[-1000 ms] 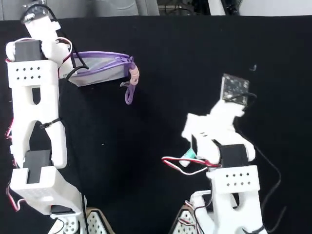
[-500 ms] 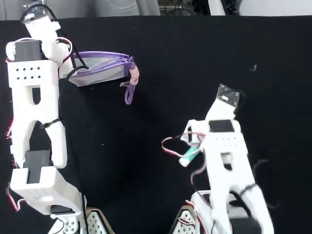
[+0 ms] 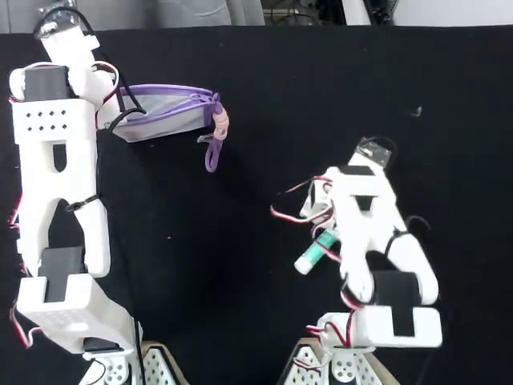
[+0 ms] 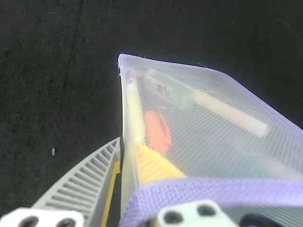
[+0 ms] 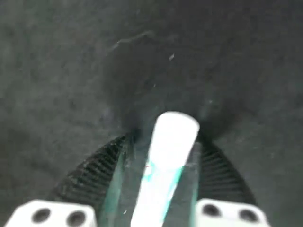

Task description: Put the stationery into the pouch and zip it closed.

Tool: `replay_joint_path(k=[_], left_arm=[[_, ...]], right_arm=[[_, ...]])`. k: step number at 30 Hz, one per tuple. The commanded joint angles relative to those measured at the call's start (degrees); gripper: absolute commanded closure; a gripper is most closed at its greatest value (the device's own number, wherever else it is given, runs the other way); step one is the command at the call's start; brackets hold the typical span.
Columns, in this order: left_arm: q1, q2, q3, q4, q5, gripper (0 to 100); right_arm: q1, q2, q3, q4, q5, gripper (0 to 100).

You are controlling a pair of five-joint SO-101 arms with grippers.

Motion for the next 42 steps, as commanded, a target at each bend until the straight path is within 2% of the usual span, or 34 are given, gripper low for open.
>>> replay_joint_path(k=[1,4,16,26,34,39,42], left_arm=[[-1.19,0.88,1.54,-0.62,0.18,97],[-1.19,0.88,1.54,-0.62,0.26,97],[-1.19,0.88,1.54,-0.53,0.26,97],[-1.19,0.88,1.54,-0.70,0.18,97],[-1.19,0.88,1.54,-0.53,0.26,97],[-1.19,0.88,1.54,-0.53,0.26,97],[-1.19,0.88,1.54,-0.53,0.18,97]], right_arm=[[2.37,4.09,-6.64,-2.02,4.04,94.0],[2.29,6.90,-9.63,-1.67,9.93,98.9],[2.46,8.66,-22.02,-1.05,10.46,98.8],[2.11,8.66,-42.95,20.66,10.46,98.7],[-1.14,7.96,-61.76,26.64,10.46,98.8],[-5.45,1.98,-74.24,32.00,10.46,98.8],[-7.65,-1.80,-76.26,31.91,10.46,98.7]])
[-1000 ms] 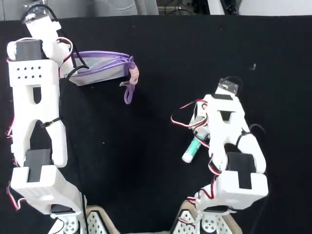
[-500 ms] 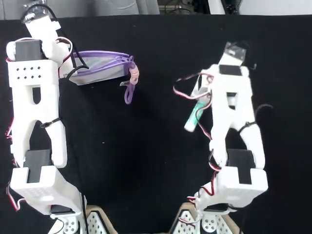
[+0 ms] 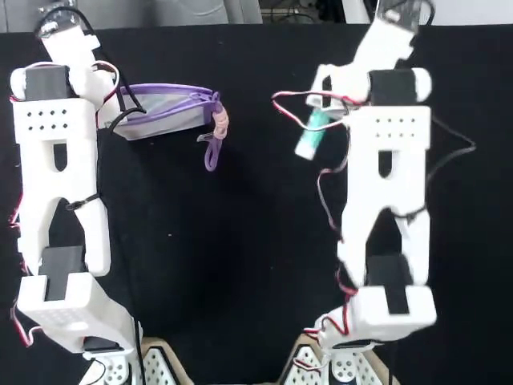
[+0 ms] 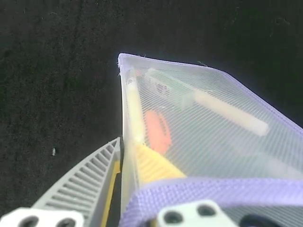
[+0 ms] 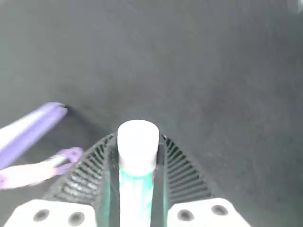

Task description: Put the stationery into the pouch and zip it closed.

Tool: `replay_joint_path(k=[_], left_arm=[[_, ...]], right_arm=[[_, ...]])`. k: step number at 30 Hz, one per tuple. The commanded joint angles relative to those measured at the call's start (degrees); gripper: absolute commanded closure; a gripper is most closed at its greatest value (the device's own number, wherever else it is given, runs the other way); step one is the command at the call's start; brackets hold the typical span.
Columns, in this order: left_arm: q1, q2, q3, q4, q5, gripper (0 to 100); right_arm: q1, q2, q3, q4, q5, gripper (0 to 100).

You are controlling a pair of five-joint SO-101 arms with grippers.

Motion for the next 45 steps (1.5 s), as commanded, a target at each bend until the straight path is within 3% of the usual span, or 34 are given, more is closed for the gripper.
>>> replay_joint_path(k=[1,11,17,25,35,45], left_arm=[[-1.19,0.88,1.54,-0.26,0.18,97],[-1.19,0.88,1.54,-0.18,0.18,97],[-1.19,0.88,2.51,-0.62,0.18,97],[-1.19,0.88,2.51,-0.62,0.35,97],[-1.10,0.88,2.51,-0.62,0.44,97],[-1.10,0.88,2.42,-0.62,0.44,97]], right_arm=[[-4.13,-8.04,-6.02,-0.18,0.53,98.7],[-6.86,-14.29,7.96,-14.15,0.00,98.8],[-11.08,-28.88,22.46,-21.63,0.00,98.8],[-14.68,-47.34,48.66,-48.26,0.53,98.8],[-23.91,-49.54,62.46,-75.60,0.62,98.8],[-36.75,-46.64,71.87,-103.56,18.99,98.8]])
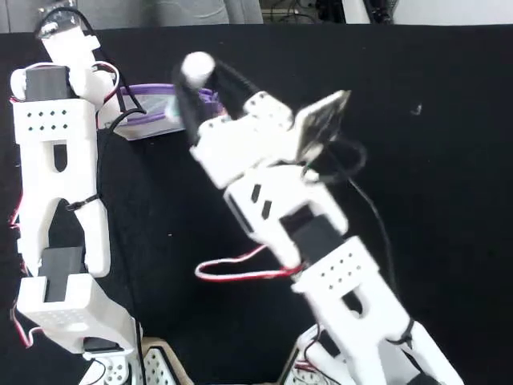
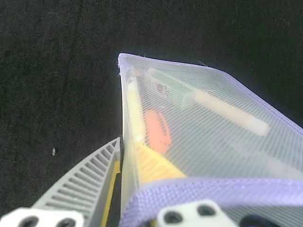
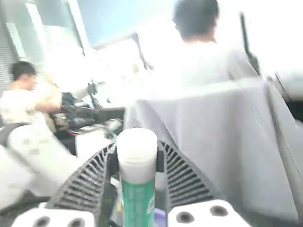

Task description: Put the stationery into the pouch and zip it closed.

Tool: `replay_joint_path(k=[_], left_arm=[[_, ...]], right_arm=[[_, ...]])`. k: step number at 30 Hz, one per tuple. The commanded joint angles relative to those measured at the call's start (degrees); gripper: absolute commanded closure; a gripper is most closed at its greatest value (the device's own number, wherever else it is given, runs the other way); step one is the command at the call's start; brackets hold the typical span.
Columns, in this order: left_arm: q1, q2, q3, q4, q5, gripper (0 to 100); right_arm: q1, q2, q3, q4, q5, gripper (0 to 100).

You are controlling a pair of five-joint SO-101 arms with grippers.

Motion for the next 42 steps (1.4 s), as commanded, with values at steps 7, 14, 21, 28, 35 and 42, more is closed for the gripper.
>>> replay_joint_path(k=[7,14,21,28,35,42], left_arm=[[-1.10,0.88,1.80,-0.35,0.44,97],[-1.10,0.88,1.80,-0.35,0.44,97],[-1.10,0.97,3.03,-2.02,0.35,97],[-1.10,0.88,4.26,-3.52,0.44,97],[-1.10,0.88,4.26,-3.52,0.44,97],[-1.19,0.79,4.26,-3.43,0.44,97]], right_arm=[[-2.99,17.10,0.22,-22.07,10.64,98.8],[-2.37,30.64,0.57,-33.49,21.98,98.8],[-1.85,36.97,0.13,-35.16,25.49,98.7],[-0.53,36.88,2.33,-34.81,25.41,71.8],[0.18,27.56,7.43,-32.09,25.23,73.0],[2.46,10.42,11.12,-11.43,25.23,76.9]])
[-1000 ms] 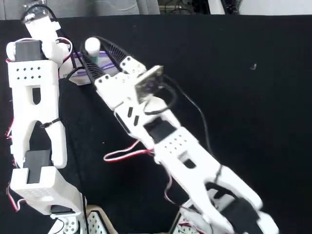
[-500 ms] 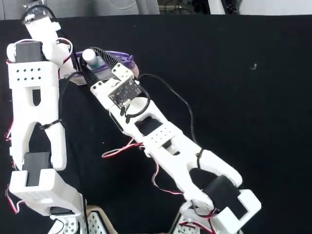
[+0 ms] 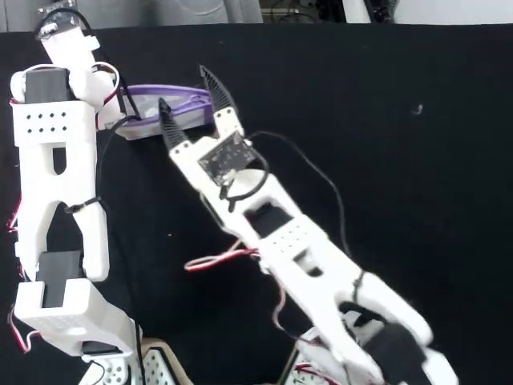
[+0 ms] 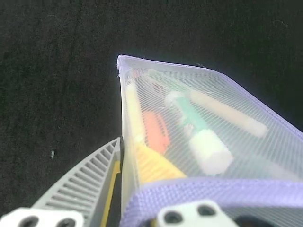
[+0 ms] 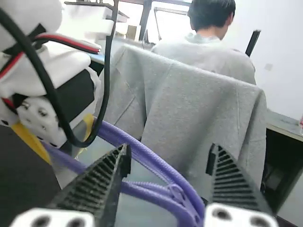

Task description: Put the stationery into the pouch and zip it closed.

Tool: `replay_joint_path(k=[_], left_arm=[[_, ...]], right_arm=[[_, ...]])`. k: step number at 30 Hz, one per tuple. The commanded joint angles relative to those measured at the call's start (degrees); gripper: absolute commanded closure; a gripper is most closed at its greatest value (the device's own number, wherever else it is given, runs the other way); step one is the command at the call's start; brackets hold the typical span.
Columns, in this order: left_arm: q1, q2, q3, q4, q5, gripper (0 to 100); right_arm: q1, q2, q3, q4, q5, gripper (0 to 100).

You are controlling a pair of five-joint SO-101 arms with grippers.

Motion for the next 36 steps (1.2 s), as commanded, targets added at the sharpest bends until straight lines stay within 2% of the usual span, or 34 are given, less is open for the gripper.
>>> replay_joint_path(k=[1,4,8,12,17,22,30,36], left_arm=[[-1.19,0.88,1.80,-0.79,0.35,97],[-1.19,0.88,1.80,-0.79,0.35,97],[-1.19,0.88,1.80,-0.97,0.35,97],[-1.10,0.88,1.80,-1.05,0.35,97],[-1.10,0.88,1.89,-0.88,0.35,97],[-1.10,0.62,2.15,-0.79,0.35,97],[-1.10,0.44,2.33,-0.79,0.35,97],[-1.10,0.62,2.15,-0.79,0.35,97]], right_arm=[[3.96,-12.97,1.71,14.77,0.35,76.9],[8.26,-19.30,5.23,21.36,0.35,76.9],[12.13,-24.75,12.53,22.24,0.26,76.9],[11.87,-25.89,17.63,22.15,0.26,76.9],[8.97,-25.71,16.92,22.07,0.26,76.9],[6.15,-18.51,12.53,22.07,0.26,76.9],[7.21,-1.54,0.84,21.98,0.26,76.9],[7.91,1.10,0.40,15.82,0.26,77.7]])
